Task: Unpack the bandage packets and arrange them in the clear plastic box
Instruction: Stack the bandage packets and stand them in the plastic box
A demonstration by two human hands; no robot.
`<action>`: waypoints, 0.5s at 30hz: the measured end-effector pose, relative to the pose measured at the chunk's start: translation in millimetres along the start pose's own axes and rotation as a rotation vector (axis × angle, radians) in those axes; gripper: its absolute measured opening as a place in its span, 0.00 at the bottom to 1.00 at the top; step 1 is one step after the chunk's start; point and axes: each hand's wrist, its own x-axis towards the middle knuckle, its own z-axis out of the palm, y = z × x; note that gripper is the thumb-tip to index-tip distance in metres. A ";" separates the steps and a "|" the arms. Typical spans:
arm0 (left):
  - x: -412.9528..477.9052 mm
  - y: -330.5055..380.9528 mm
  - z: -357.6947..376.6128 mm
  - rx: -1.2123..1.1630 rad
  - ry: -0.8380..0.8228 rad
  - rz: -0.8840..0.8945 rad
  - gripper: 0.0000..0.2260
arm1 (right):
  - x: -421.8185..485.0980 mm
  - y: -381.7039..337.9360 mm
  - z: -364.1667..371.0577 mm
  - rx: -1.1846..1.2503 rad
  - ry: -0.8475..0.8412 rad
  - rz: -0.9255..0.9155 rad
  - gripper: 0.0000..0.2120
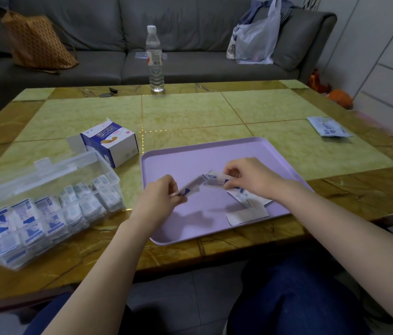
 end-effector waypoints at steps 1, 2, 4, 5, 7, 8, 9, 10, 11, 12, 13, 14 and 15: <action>-0.6 4.2 0.6 -0.042 0.035 0.010 0.16 | -1.2 4.2 -6.1 -0.001 -0.025 0.003 0.09; -0.7 9.3 1.8 -0.071 0.062 0.028 0.15 | -3.5 8.3 -11.6 -0.032 -0.069 0.007 0.10; -0.4 19.6 7.0 -0.119 0.082 0.056 0.15 | -10.9 17.8 -17.8 -0.133 -0.179 0.022 0.09; -0.1 24.5 10.3 -0.139 0.079 0.067 0.15 | -14.9 22.1 -18.3 -0.182 -0.226 0.028 0.06; 0.3 32.7 18.4 -0.148 0.058 0.081 0.15 | -22.4 29.4 -14.6 -0.261 -0.275 0.059 0.07; 0.6 35.9 22.3 -0.138 0.047 0.086 0.15 | -24.5 33.3 -10.9 -0.277 -0.265 0.079 0.10; 0.6 38.3 25.5 -0.127 0.037 0.090 0.15 | -25.5 36.9 -7.0 -0.280 -0.237 0.087 0.14; 0.3 40.6 28.8 -0.118 0.024 0.091 0.15 | -26.0 40.6 -3.1 -0.268 -0.205 0.085 0.17; 0.0 42.1 31.2 -0.111 0.013 0.094 0.15 | -25.9 43.0 0.4 -0.235 -0.173 0.079 0.20; 0.7 43.6 33.2 -0.101 0.001 0.097 0.15 | -25.3 44.4 2.8 -0.182 -0.148 0.080 0.21; 1.0 44.5 34.7 -0.088 -0.010 0.099 0.15 | -25.3 43.8 5.5 -0.121 -0.132 0.084 0.22; 1.2 45.2 35.1 -0.077 -0.019 0.099 0.14 | -25.1 41.5 9.5 -0.067 -0.124 0.086 0.22; 1.9 45.5 35.1 -0.070 -0.026 0.101 0.13 | -24.7 37.3 13.9 -0.027 -0.109 0.073 0.21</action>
